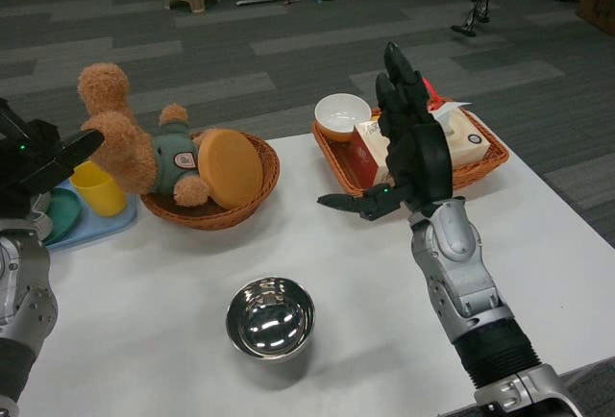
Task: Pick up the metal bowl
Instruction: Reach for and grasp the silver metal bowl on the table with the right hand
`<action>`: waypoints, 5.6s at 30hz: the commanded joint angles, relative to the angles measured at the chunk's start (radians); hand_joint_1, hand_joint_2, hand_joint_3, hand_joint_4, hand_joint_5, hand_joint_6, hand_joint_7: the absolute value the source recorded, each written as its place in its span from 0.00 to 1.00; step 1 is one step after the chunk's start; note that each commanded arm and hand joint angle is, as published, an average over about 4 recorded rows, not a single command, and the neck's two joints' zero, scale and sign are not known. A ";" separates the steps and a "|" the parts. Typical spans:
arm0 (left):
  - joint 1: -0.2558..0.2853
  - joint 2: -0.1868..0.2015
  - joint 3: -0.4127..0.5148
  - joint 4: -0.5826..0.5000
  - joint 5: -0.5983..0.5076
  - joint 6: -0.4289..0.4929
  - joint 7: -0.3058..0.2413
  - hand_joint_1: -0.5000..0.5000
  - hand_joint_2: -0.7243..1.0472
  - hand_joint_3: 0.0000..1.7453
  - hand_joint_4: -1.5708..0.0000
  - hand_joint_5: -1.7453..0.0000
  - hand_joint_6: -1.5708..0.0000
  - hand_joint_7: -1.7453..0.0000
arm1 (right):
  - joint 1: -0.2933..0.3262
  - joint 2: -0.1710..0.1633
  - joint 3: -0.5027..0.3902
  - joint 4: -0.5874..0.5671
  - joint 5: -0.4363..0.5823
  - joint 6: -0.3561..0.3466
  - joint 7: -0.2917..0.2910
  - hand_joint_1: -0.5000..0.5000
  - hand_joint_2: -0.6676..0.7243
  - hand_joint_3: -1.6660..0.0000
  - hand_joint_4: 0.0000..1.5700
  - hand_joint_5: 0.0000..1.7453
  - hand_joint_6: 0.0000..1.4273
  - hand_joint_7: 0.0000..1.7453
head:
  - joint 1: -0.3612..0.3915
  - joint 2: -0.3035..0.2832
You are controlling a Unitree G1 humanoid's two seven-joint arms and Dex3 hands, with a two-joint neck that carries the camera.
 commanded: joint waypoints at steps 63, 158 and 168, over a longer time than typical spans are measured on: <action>0.312 0.018 -0.146 0.132 0.104 -0.292 -0.226 0.00 0.45 0.05 1.00 1.00 1.00 1.00 | 0.043 -0.076 0.343 0.364 -0.074 0.062 0.243 0.25 0.82 0.95 0.00 0.00 0.00 0.00 | 0.126 -0.231; 0.312 0.033 -0.220 0.187 0.075 -0.330 -0.190 0.00 0.60 0.05 1.00 1.00 1.00 1.00 | -0.275 0.101 0.881 0.901 0.071 -0.025 0.104 0.04 0.27 0.65 0.50 0.14 0.95 0.89 | 0.036 -0.226; 0.312 0.029 -0.212 0.189 0.075 -0.330 -0.191 0.00 0.60 0.05 1.00 1.00 1.00 1.00 | -0.270 0.098 0.875 0.923 0.113 0.002 0.110 0.05 0.23 0.62 0.89 0.33 0.96 0.89 | 0.051 -0.233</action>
